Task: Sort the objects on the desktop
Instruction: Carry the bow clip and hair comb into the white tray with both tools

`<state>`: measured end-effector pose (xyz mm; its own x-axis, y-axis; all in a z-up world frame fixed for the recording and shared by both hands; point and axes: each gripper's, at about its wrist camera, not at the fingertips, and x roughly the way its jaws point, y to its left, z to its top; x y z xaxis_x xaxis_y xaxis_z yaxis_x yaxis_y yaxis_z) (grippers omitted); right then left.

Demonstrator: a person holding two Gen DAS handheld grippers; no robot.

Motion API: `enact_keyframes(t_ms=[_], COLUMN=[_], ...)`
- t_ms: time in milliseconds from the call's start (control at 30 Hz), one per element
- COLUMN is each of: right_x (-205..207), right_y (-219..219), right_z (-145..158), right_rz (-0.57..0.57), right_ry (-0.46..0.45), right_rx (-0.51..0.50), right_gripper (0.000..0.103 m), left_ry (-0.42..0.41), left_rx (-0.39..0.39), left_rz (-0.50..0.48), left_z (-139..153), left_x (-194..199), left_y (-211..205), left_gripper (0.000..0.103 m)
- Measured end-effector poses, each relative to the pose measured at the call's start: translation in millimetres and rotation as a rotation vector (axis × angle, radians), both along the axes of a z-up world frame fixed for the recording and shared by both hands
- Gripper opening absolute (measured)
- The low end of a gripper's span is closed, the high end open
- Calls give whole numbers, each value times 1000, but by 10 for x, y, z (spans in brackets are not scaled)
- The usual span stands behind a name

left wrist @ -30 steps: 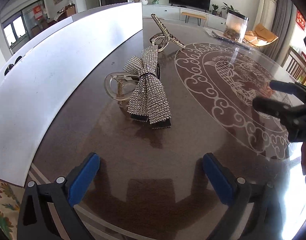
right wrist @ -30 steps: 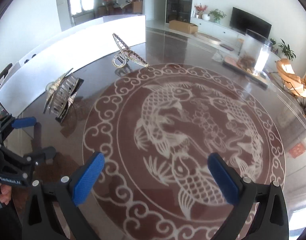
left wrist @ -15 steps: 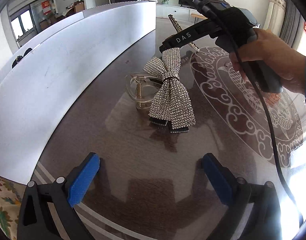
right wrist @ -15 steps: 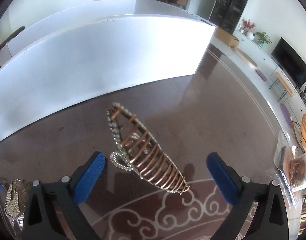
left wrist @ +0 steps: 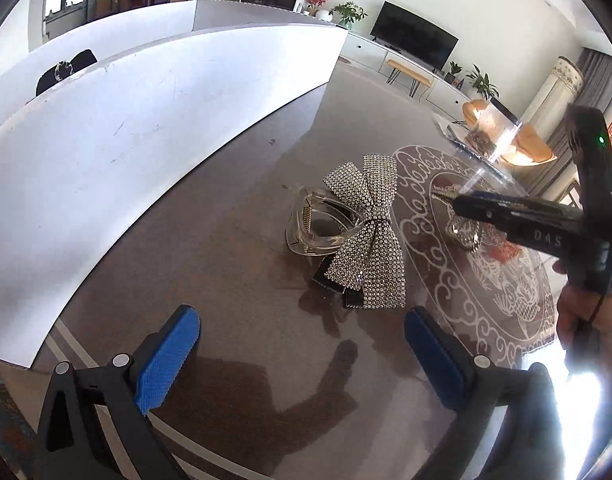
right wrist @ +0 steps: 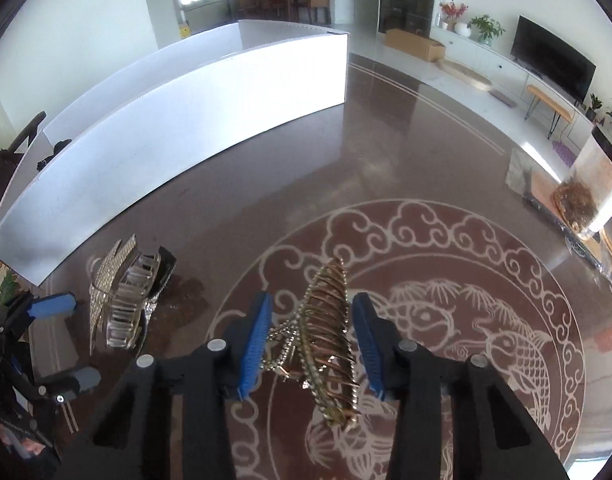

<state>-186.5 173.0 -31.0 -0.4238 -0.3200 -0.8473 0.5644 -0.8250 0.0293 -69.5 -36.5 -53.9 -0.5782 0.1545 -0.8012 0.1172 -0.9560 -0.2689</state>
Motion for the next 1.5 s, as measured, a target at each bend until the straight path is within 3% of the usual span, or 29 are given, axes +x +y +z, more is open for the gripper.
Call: enact_keyframes(t_ms=[133, 267, 367, 400, 467, 500, 533, 600, 633, 867, 1033, 1167, 1300, 1400, 1500], right_x=[315, 388, 344, 321, 281, 273, 278, 330, 371, 605, 583, 460, 257, 102, -51], right_y=[341, 412, 327, 319, 319, 313, 304, 286, 248, 245, 161, -278, -1073, -1804, -2501], right_z=[-33, -76, -134, -155, -192, -212, -229, -238, -222, 58, 534, 1074, 1454, 1476, 1233], right_rz=[-31, -2, 20, 21, 26, 24, 21, 33, 41, -3, 17, 96, 202, 288, 335], right_ry=[-16, -15, -11, -14, -14, -13, -9, 14, 32, 62, 97, 165, 176, 141, 70], right_rx=[-34, -63, -45, -52, -93, -109, -125, -170, -176, -235, -259, -290, -321, -309, -243], right_gripper=[41, 43, 65, 68, 72, 72, 72, 46, 28, 26, 26, 26, 27, 27, 27], left_ry=[-8, -13, -12, -7, 27, 36, 47, 62, 75, 136, 175, 206, 170, 84, -21], left_rx=[-72, -129, -171, -176, -184, -199, -198, -182, -190, -41, 53, 24, -71, -95, -116], left_rz=[-60, -116, -132, -144, -163, -170, -185, -199, -202, -202, -153, -82, 55, 137, 177], left_z=[-6, -58, -69, -72, -50, -34, -19, -14, -7, 326, 850, 1331, 1508, 1407, 1171], left_x=[-217, -452, -597, -632, -634, -643, -645, -600, -558, -249, -111, -112, -259, -440, -575], left_y=[172, 295, 362, 383, 377, 370, 358, 304, 288, 115, -155, -661, -1388, -1895, -2226], left_gripper=[103, 103, 103, 103, 82, 59, 52, 51, 51, 51, 51, 51, 51, 51, 51])
